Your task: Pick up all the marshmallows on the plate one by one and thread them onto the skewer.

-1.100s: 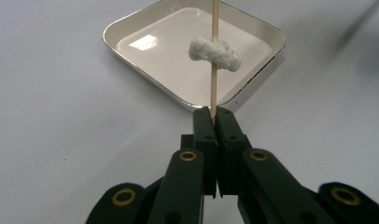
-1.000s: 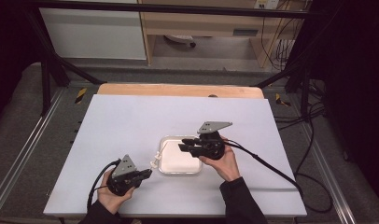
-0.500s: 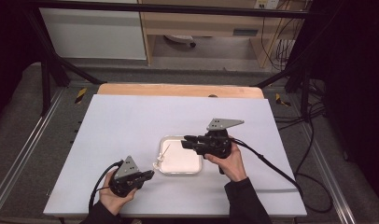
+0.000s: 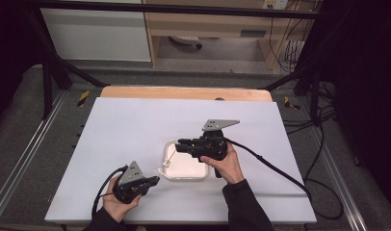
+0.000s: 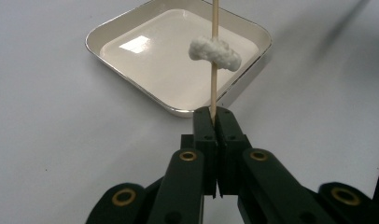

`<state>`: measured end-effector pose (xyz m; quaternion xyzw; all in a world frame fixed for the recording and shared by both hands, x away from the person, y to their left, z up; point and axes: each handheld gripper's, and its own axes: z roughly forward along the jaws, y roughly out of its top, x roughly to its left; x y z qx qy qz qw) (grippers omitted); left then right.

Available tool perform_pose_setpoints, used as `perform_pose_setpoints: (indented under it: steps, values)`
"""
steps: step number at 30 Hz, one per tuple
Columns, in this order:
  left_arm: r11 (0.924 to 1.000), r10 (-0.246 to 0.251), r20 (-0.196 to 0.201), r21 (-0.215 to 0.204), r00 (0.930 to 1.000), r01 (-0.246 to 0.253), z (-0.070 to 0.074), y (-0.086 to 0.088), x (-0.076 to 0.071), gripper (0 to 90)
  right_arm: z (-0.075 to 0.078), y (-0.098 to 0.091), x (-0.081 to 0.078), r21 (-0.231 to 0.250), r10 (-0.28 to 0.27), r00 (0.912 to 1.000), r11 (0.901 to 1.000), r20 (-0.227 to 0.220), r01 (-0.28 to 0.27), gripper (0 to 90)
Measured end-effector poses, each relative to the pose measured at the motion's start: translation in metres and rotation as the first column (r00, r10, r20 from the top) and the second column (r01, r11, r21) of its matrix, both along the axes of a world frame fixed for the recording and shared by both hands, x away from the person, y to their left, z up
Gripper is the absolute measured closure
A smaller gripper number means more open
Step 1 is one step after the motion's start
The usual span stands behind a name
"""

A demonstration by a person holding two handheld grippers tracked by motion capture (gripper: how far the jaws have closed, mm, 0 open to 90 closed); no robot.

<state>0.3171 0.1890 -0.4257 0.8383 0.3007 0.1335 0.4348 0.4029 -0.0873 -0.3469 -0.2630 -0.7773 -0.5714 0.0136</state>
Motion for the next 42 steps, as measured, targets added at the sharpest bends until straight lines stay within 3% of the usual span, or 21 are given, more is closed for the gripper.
perform_pose_setpoints:
  steps: [19, 42]
  values:
    - [0.9999, 0.011, 0.000, -0.003, 0.9999, -0.011, -0.001, 0.000, 0.000, 88.6, -0.013, 0.010, 0.004, 0.027, 0.020, 0.9979, 0.9995, -0.062, -0.019, 74.0]
    - [0.9999, 0.017, -0.010, -0.003, 0.9998, -0.017, -0.005, -0.002, -0.001, 88.8, -0.030, 0.017, -0.007, 0.070, 0.026, 0.9967, 0.9973, -0.077, -0.021, 77.4]
